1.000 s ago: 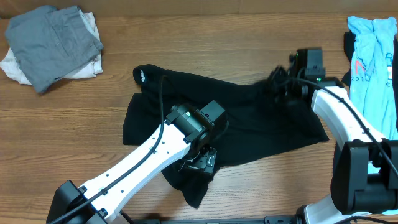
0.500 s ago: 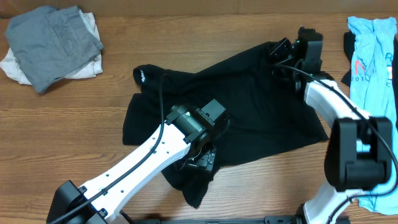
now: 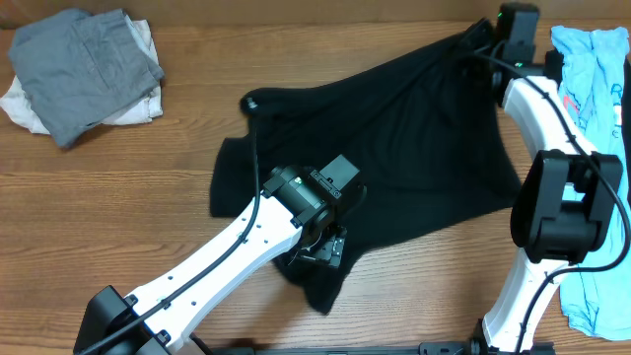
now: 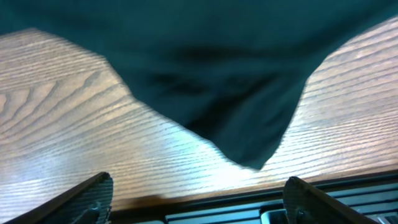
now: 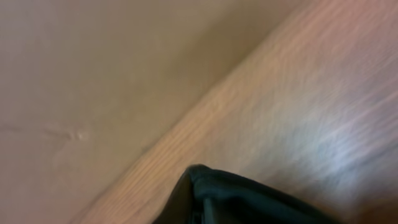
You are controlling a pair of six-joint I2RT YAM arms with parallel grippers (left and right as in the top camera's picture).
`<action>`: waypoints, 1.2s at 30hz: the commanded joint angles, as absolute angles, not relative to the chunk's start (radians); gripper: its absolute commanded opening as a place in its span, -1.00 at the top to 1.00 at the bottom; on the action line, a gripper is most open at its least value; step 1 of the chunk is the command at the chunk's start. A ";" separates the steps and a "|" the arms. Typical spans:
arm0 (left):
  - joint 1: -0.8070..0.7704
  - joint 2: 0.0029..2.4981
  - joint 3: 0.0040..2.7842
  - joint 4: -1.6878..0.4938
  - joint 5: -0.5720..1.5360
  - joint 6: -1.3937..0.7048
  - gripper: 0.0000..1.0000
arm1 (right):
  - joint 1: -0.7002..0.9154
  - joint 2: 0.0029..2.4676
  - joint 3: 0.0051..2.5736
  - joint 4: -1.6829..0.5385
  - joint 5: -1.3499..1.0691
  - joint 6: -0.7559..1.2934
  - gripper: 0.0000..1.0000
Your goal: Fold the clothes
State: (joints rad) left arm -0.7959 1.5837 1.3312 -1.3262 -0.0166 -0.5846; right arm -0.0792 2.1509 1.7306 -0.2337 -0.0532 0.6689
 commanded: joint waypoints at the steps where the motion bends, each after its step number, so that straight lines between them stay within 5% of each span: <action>1: -0.789 1.570 1.343 -1.305 -0.033 -0.576 -0.86 | -0.093 2.145 1.793 -0.268 -0.001 0.594 0.06; 3: -0.789 1.570 1.343 -1.293 -0.033 -0.576 -0.89 | -0.093 2.145 1.793 -0.299 -0.001 0.594 -0.73; 4: -0.789 1.570 1.343 -1.287 -0.033 -0.576 -0.93 | -0.093 2.145 1.793 -0.312 -0.001 0.594 -0.94; 11: -0.789 1.571 1.343 -1.217 -0.066 -0.572 -0.95 | -0.095 2.143 1.883 -0.490 0.030 0.542 -1.00; 14: -0.781 1.571 1.343 -1.170 -0.111 -0.573 -0.76 | -0.095 2.143 1.990 -0.675 0.029 0.541 -1.00; 18: -0.710 1.583 1.343 -1.105 -0.124 -0.572 0.20 | -0.095 2.143 2.136 -0.949 0.021 0.542 -1.00; 20: -0.646 1.602 1.343 -1.080 -0.117 -0.572 0.60 | -0.095 2.141 2.189 -1.063 0.006 0.542 -0.76; 22: -0.576 1.631 1.343 -1.050 -0.068 -0.540 0.91 | -0.095 2.138 2.225 -1.161 -0.022 0.541 -0.15; 25: -0.482 1.691 1.343 -0.997 -0.003 -0.468 0.92 | -0.095 2.133 2.230 -1.275 -0.031 0.526 0.59; 30: -0.393 1.794 1.343 -0.949 0.047 -0.463 0.92 | -0.095 2.138 2.175 -1.418 -0.026 0.488 0.92; 36: -0.334 1.909 1.343 -0.936 0.061 -0.460 0.92 | -0.098 2.138 2.035 -1.392 -0.001 0.490 0.92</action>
State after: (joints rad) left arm -0.3599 1.8565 1.3315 -0.9413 0.0345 -0.4866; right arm -0.0917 2.1513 2.0926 -1.4078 -0.0212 0.5003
